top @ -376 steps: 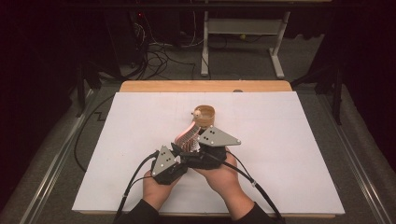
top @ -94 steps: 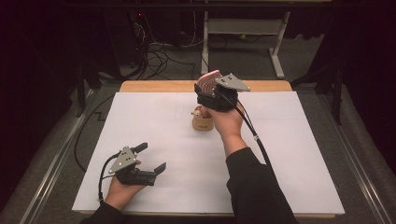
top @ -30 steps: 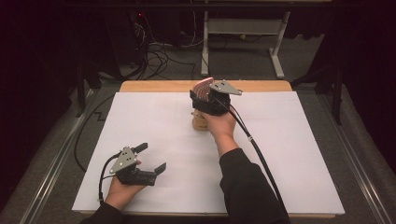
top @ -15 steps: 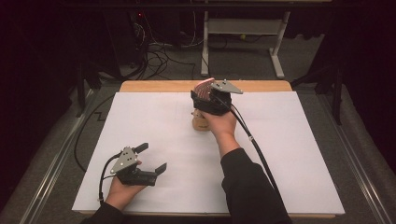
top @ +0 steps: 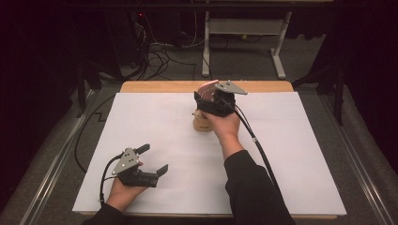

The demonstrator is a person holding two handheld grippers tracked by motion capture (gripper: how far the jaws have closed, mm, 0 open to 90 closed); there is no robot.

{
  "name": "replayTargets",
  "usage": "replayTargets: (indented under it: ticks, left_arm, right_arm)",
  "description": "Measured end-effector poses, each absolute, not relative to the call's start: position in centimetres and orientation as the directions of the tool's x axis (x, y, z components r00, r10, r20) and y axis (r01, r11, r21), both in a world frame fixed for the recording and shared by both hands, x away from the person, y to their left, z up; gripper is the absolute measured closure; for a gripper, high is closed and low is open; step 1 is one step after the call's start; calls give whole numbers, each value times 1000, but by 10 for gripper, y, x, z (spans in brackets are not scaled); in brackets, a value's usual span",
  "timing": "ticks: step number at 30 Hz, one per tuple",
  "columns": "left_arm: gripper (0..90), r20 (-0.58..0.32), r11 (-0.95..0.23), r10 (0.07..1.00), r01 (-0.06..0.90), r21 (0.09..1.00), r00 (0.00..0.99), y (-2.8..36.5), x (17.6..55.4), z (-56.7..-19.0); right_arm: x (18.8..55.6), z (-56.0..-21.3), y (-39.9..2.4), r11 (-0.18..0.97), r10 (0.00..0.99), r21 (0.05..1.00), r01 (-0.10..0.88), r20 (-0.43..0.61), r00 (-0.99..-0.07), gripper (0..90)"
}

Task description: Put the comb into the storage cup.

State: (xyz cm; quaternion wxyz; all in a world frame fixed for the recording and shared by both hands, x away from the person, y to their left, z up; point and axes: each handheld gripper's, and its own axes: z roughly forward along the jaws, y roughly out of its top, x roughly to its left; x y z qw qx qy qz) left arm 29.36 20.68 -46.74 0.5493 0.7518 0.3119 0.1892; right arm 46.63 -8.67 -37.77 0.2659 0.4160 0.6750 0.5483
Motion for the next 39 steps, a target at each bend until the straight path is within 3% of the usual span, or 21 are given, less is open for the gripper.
replayTargets:
  ticks: [39]
  left_arm:
    - [0, -58, -204, 673, 261, 943, 738, 206, 294, -468]
  right_arm:
    - [465, -382, -119, 20, 884, 944, 329, 137, -446, 134]
